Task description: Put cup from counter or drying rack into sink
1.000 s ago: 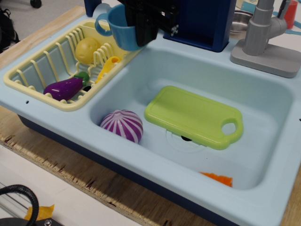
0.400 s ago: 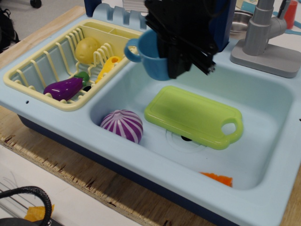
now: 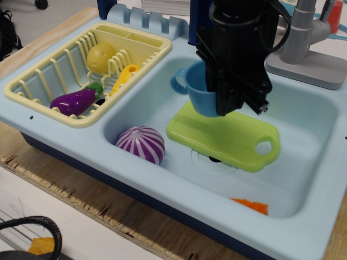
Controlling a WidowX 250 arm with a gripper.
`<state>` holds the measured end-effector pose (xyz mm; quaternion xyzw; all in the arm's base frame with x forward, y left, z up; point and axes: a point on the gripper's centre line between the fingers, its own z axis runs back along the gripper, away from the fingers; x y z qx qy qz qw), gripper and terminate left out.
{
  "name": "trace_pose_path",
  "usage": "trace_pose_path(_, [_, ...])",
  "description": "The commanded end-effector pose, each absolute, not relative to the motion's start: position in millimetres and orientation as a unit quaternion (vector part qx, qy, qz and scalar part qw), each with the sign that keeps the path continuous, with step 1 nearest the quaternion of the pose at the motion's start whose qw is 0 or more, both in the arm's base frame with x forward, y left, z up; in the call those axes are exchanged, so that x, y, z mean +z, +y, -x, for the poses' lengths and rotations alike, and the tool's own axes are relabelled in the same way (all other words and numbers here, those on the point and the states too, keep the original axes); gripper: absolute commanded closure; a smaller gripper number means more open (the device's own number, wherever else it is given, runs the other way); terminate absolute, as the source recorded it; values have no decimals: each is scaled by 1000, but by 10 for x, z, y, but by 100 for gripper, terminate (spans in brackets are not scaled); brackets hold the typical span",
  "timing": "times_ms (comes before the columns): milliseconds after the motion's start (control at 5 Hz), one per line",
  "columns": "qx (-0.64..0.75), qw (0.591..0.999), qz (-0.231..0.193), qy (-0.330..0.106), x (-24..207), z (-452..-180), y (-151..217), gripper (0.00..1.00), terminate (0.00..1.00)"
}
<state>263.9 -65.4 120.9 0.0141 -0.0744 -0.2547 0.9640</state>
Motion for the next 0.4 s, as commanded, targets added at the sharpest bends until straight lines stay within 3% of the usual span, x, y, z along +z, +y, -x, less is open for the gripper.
trace_pose_path(0, [-249,967,14,-44,1190,-2643,-575,0,0])
trace_pose_path(200, [-249,967,14,-44,1190,-2643,-575,0,100])
